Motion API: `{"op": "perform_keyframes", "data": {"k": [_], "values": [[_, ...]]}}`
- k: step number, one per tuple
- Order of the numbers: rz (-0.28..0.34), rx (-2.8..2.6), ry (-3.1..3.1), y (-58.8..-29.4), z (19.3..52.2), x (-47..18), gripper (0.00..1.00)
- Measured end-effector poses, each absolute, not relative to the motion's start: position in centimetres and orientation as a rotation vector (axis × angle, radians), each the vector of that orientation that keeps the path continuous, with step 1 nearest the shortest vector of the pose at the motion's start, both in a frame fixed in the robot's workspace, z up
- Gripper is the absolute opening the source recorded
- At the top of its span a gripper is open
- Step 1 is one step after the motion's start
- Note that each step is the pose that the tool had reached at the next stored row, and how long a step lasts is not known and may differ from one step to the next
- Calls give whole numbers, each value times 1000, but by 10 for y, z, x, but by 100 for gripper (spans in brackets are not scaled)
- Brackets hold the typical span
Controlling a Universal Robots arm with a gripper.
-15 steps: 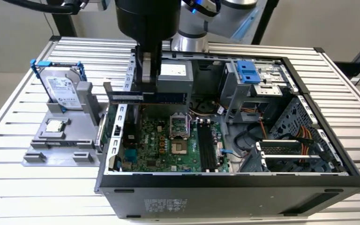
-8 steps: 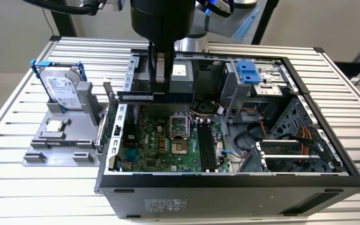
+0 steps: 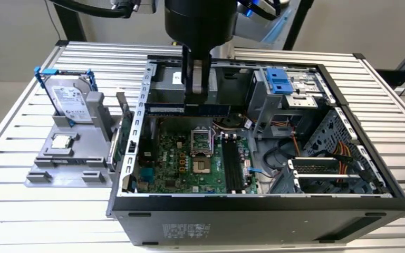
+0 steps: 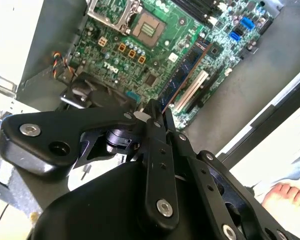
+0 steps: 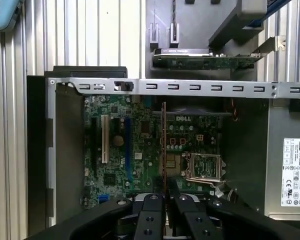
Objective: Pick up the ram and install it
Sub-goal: 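Pick up the ram and move it above insertion slot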
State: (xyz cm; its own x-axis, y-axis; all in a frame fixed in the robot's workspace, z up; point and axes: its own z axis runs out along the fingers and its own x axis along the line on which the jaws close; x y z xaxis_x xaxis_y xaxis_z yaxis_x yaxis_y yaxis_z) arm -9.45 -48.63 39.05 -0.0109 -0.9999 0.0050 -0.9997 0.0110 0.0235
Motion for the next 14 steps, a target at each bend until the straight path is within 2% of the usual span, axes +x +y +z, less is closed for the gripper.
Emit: {"op": "perform_keyframes", "data": {"k": [14], "values": [[-21,2195,-2219,-486,391,-65,0]]}}
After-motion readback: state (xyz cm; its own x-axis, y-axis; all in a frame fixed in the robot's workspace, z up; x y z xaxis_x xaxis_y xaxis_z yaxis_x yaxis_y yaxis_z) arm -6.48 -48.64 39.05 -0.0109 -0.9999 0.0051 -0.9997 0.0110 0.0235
